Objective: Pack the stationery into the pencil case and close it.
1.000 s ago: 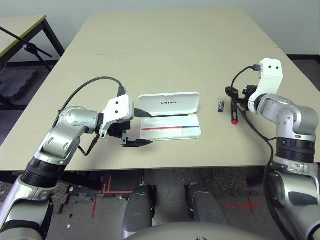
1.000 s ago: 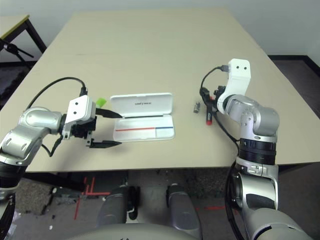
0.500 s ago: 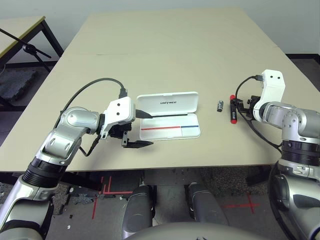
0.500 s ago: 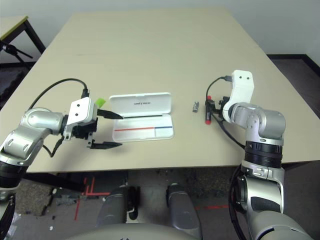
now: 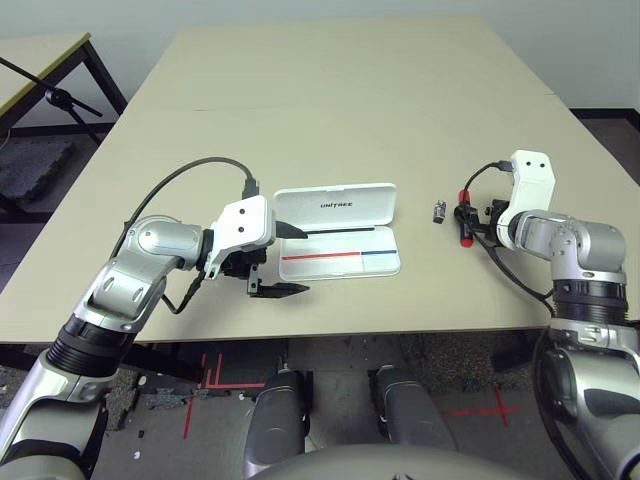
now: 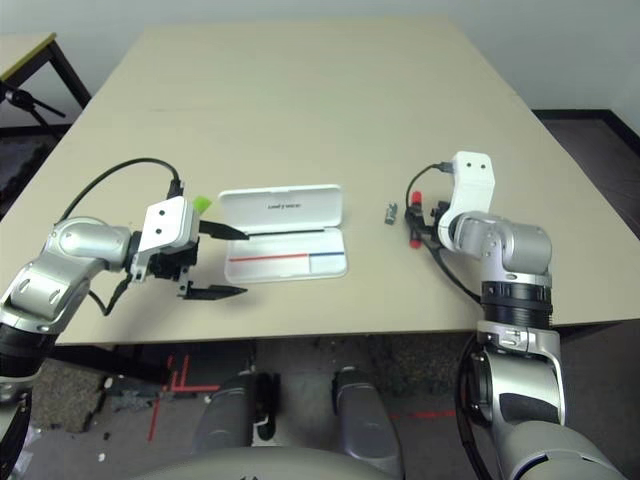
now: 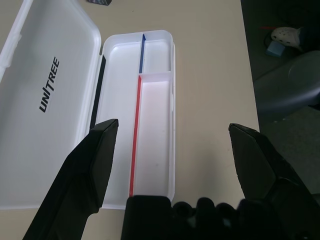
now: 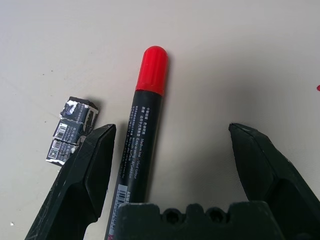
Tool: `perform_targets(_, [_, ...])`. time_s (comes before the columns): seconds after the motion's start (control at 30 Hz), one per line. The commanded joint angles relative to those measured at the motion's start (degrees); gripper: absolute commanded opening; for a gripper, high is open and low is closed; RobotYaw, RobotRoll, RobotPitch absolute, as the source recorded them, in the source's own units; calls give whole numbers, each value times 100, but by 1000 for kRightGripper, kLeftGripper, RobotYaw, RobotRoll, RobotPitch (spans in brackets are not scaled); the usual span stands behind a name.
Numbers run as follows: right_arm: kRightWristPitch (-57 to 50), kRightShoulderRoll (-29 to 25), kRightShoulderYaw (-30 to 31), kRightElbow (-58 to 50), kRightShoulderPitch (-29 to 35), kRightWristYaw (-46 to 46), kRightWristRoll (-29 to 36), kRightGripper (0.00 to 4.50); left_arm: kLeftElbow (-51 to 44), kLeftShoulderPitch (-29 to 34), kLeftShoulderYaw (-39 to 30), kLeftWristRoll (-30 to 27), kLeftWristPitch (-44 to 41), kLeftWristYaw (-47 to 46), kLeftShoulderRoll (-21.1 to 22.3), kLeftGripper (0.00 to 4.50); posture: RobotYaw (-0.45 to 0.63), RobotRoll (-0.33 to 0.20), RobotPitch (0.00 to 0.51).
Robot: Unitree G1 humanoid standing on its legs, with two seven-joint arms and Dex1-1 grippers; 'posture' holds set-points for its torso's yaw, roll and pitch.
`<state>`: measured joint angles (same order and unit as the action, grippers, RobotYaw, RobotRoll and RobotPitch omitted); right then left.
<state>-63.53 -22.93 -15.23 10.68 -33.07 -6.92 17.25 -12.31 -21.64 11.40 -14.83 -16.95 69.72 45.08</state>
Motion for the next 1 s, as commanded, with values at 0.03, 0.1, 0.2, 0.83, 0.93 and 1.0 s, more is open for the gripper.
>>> perform_targets(0.03, [-75, 33, 48, 237, 24, -8, -70, 3541, -70, 27, 80, 41, -56, -25, -13, 4500, -86, 0, 103])
perform_targets(0.1, [-101, 8, 36, 220, 14, -27, -82, 2804, -81, 20, 84, 39, -73, -26, -13, 4500, -87, 0, 103])
perform_targets(0.2, [-128, -60, 14, 215, 2, -69, -94, 1701, -95, -7, 98, 37, -115, -29, -21, 4500, -90, 0, 104])
perform_targets(0.83, [1244, -2059, 1359, -431, 178, -2981, -99, 503, 49, 17, 88, 85, -24, 22, 22, 4500, -91, 0, 106])
perform_targets(0.93, [1656, -2547, 1652, -655, 257, -3816, -118, 503, 122, 23, 46, 94, 26, 50, 71, 4500, -88, 0, 107])
perform_targets(1.0, [2016, -2811, 1808, -769, 331, -4369, -130, 503, 166, 25, 23, 96, 59, 66, 106, 4500, -88, 0, 107])
